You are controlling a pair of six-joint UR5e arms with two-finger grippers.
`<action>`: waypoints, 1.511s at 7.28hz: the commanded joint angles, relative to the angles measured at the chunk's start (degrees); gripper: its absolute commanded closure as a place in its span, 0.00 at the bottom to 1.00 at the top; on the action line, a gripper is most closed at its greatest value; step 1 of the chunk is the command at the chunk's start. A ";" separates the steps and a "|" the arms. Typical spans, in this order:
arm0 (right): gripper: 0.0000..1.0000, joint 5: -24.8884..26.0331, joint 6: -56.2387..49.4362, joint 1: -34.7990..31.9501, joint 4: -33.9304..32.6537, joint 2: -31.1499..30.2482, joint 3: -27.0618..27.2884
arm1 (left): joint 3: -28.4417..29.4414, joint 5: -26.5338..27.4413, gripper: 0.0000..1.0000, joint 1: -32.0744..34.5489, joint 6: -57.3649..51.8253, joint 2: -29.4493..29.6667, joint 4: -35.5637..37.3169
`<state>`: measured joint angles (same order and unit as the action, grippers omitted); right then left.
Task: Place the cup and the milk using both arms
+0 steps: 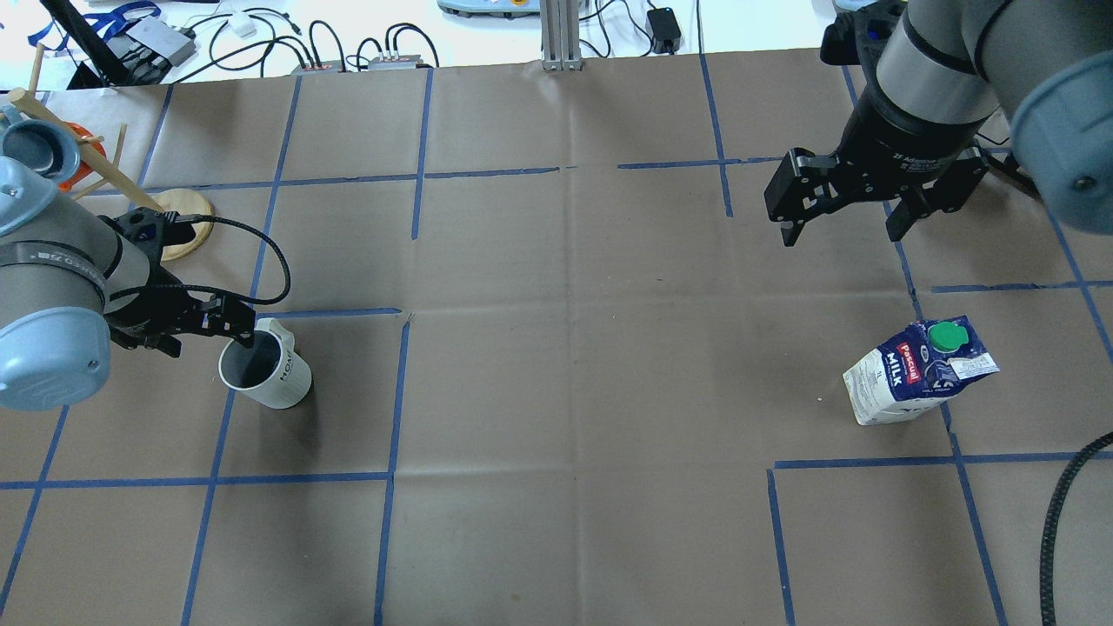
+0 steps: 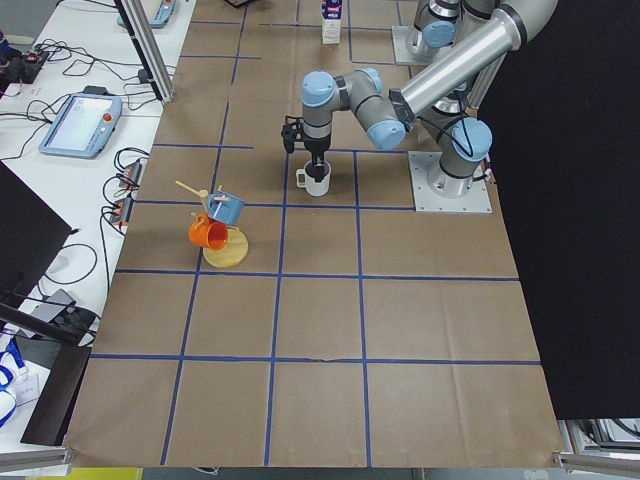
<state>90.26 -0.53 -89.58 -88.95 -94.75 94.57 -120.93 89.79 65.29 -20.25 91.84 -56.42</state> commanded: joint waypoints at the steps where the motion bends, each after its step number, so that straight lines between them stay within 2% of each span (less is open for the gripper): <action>1: 0.00 0.00 0.00 0.02 0.00 0.00 0.00 | -0.35 0.29 0.00 -0.25 -7.83 2.63 2.90; 6: 0.00 0.00 0.00 -0.07 0.00 0.00 0.00 | -1.76 -0.23 0.02 -1.40 -6.91 5.45 3.51; 7: 0.00 0.00 0.00 0.02 0.00 0.00 0.00 | -1.85 -0.15 0.37 -1.40 -6.82 6.50 6.56; 9: 0.00 0.00 0.00 -0.07 0.00 0.00 0.00 | -1.94 0.29 0.83 -1.40 -4.21 6.95 6.51; 10: 0.00 0.00 0.00 0.02 0.00 0.00 0.00 | -1.94 0.38 0.93 -1.40 -3.32 7.04 6.24; 11: 0.00 0.00 0.00 0.02 0.00 0.00 0.00 | -1.76 0.38 0.95 -1.40 -3.22 7.12 5.72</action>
<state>90.26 -0.53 -89.58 -88.94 -94.75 94.57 -122.81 90.11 63.90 -24.07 98.84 -50.23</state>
